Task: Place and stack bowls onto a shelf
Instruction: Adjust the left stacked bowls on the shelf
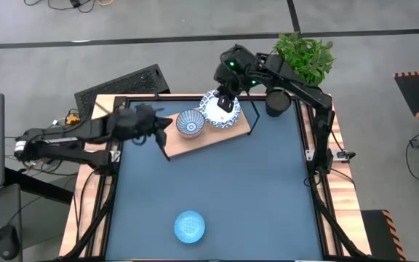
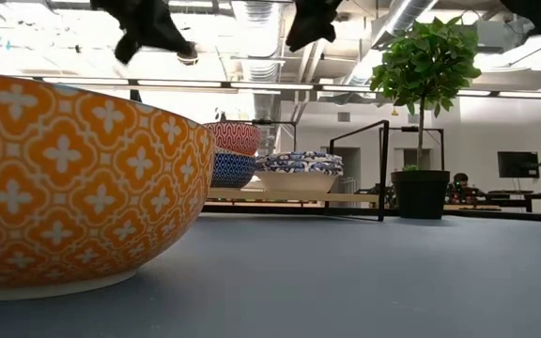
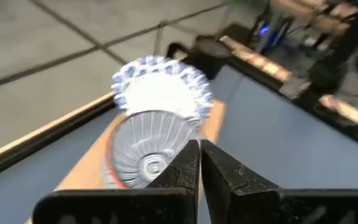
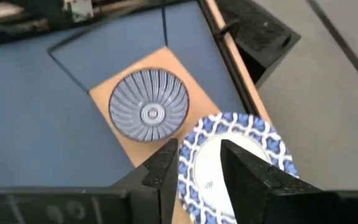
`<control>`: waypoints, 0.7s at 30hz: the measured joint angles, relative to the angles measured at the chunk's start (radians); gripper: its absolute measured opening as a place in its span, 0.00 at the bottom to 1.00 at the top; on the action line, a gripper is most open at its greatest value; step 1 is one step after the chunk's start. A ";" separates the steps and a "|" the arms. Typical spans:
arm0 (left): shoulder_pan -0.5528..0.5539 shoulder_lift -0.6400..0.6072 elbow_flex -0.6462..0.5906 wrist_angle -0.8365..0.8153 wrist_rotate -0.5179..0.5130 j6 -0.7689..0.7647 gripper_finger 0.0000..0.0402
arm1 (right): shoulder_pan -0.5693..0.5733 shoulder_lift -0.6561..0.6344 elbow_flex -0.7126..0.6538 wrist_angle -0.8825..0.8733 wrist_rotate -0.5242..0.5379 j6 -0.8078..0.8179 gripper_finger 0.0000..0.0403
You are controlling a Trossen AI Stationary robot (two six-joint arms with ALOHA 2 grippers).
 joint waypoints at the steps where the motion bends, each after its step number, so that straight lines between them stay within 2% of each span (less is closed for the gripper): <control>1: 0.042 0.010 -0.002 -0.003 0.029 0.006 0.00 | 0.000 0.000 0.000 -0.014 0.000 -0.001 0.35; 5: 0.174 0.064 -0.001 0.022 0.150 0.061 0.00 | -0.002 0.000 0.000 -0.044 0.001 -0.016 0.30; 10: 0.273 0.190 -0.001 0.009 0.329 0.099 0.00 | 0.003 0.000 0.000 -0.051 0.000 -0.016 0.26; 15: 0.328 0.285 -0.002 0.017 0.338 0.108 0.00 | 0.002 0.000 0.000 -0.103 0.000 -0.017 0.23; 21: 0.360 0.292 -0.002 0.025 0.328 0.099 0.00 | 0.007 0.000 0.000 -0.131 0.000 -0.018 0.21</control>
